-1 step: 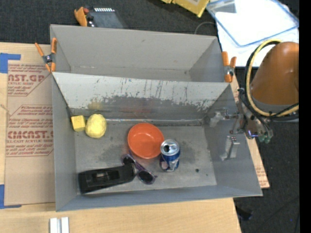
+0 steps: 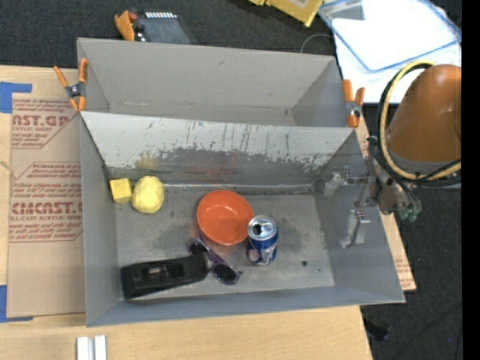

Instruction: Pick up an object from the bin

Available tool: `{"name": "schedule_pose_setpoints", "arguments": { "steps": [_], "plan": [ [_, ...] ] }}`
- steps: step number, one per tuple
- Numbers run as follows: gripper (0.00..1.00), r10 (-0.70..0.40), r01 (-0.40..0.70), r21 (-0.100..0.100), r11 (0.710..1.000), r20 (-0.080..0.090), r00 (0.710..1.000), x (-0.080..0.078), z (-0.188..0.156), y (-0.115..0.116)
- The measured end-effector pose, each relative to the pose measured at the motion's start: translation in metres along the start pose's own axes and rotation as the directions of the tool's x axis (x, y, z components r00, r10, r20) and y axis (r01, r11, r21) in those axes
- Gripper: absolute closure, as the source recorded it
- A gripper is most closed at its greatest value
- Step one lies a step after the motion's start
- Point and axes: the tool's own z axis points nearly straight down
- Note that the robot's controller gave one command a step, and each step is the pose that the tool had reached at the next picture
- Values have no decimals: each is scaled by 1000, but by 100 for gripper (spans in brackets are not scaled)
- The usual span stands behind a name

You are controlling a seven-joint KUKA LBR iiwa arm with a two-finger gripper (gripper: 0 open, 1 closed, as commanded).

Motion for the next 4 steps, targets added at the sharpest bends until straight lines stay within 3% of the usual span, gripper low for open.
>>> {"name": "schedule_pose_setpoints", "arguments": {
  "steps": [1, 2, 3, 4],
  "plan": [
    [0, 43, -43, -2, 999, -2, 999, -7, -63, -2],
    [0, -77, 77, 0, 997, 5, 997, -26, -21, 15],
    [0, -99, 99, -3, 995, -5, 995, -26, -14, 19],
    [0, -230, 230, 0, 973, 3, 973, -27, -13, 56]
  ]
}}
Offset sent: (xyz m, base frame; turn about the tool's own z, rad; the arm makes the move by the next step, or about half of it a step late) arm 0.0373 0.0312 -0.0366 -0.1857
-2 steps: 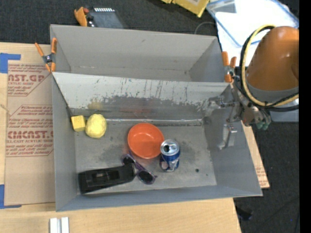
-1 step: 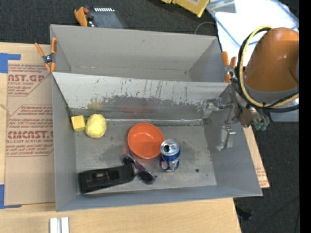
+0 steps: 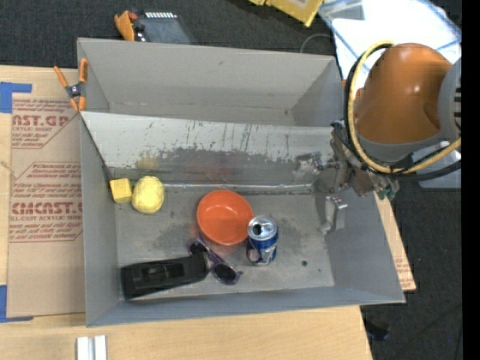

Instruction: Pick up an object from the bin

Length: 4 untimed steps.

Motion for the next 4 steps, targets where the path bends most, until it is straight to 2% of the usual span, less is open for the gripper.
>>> {"name": "schedule_pose_setpoints", "arguments": {
  "steps": [1, 2, 3, 4],
  "plan": [
    [0, -1, 1, 4, 1000, 10, 1000, -6, -24, 32],
    [0, -120, 120, 2, 993, 3, 993, -11, -11, 70],
    [0, -271, 271, 9, 963, 13, 962, -25, 17, 105],
    [0, -325, 325, 8, 946, 14, 946, -36, 88, 131]
  ]
}}
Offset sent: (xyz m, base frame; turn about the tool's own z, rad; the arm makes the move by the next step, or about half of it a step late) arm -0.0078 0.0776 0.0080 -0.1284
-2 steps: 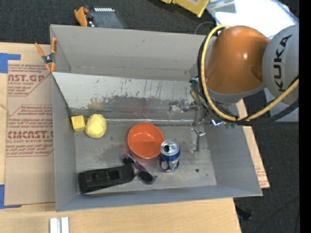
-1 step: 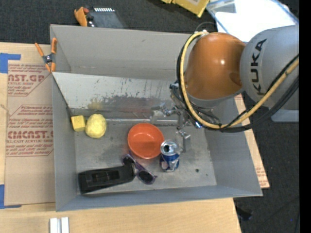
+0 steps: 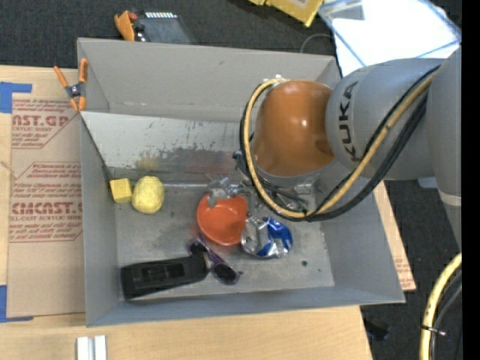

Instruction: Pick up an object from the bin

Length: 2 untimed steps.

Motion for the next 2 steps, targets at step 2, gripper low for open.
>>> {"name": "schedule_pose_setpoints", "arguments": {
  "steps": [2],
  "plan": [
    [0, 22, -22, 0, 1000, 6, 1000, -9, 66, 48]
  ]
}}
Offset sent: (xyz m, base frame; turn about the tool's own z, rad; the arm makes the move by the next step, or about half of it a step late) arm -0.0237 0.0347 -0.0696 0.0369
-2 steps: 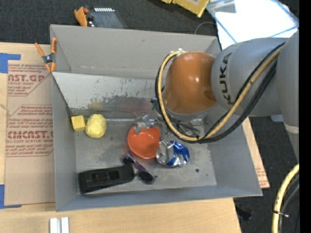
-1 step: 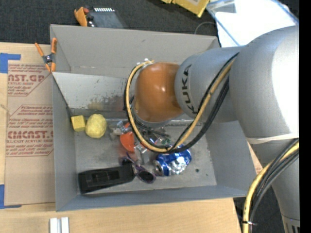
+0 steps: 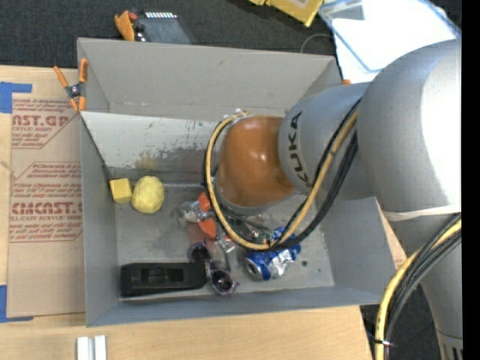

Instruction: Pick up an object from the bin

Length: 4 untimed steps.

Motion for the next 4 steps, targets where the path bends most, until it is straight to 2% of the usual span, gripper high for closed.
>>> {"name": "schedule_pose_setpoints", "arguments": {
  "steps": [1, 2, 3, 4],
  "plan": [
    [0, -161, 161, 1, 987, 3, 987, -5, 1, -28],
    [100, -319, 319, -2, 948, -2, 948, 101, -47, -60],
    [100, -319, 319, -2, 948, -2, 948, 101, -47, -60],
    [100, -242, 242, -6, 970, -4, 970, 103, -114, -68]
  ]
}}
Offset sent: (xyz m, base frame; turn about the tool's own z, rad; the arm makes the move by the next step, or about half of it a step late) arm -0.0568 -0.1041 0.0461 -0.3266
